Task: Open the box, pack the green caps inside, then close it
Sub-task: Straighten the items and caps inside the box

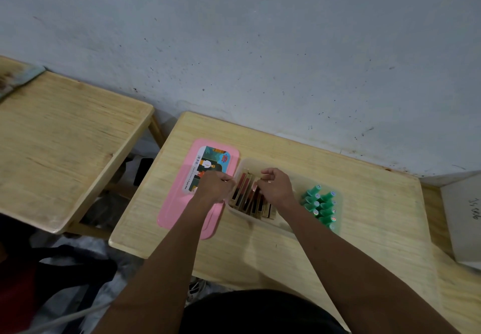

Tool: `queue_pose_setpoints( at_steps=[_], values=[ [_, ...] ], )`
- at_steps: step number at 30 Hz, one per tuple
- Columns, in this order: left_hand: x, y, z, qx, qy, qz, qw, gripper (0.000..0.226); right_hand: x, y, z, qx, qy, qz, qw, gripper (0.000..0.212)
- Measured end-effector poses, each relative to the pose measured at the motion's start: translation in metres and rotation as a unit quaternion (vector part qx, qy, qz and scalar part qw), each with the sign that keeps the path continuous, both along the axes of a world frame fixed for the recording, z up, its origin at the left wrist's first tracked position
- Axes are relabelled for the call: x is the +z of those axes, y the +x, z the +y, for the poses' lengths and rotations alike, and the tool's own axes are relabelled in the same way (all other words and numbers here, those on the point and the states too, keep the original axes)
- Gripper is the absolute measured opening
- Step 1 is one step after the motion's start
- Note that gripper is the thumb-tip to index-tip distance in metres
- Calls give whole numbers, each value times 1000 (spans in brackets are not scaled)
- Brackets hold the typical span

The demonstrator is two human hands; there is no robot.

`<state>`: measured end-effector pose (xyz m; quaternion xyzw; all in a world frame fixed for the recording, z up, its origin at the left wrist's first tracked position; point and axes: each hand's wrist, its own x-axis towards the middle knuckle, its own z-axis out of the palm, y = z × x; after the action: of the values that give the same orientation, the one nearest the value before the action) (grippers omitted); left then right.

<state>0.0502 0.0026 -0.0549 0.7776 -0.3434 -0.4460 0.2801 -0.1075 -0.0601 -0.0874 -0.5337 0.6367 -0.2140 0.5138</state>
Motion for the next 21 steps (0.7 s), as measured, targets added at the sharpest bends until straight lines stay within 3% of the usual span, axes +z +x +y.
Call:
queue_pose_setpoints(
  at_steps=[7, 17, 21],
  values=[
    [1, -2, 1, 6, -1, -8, 1000, 23, 1, 3, 1, 98, -57, 147, 983, 13],
    [4, -1, -1, 7, 9, 3, 1000, 23, 12, -30, 13, 138, -120, 236, 954, 22],
    [4, -1, -2, -6, 13, -7, 1000, 22, 12, -46, 17, 146, -54, 324, 933, 27]
  ],
)
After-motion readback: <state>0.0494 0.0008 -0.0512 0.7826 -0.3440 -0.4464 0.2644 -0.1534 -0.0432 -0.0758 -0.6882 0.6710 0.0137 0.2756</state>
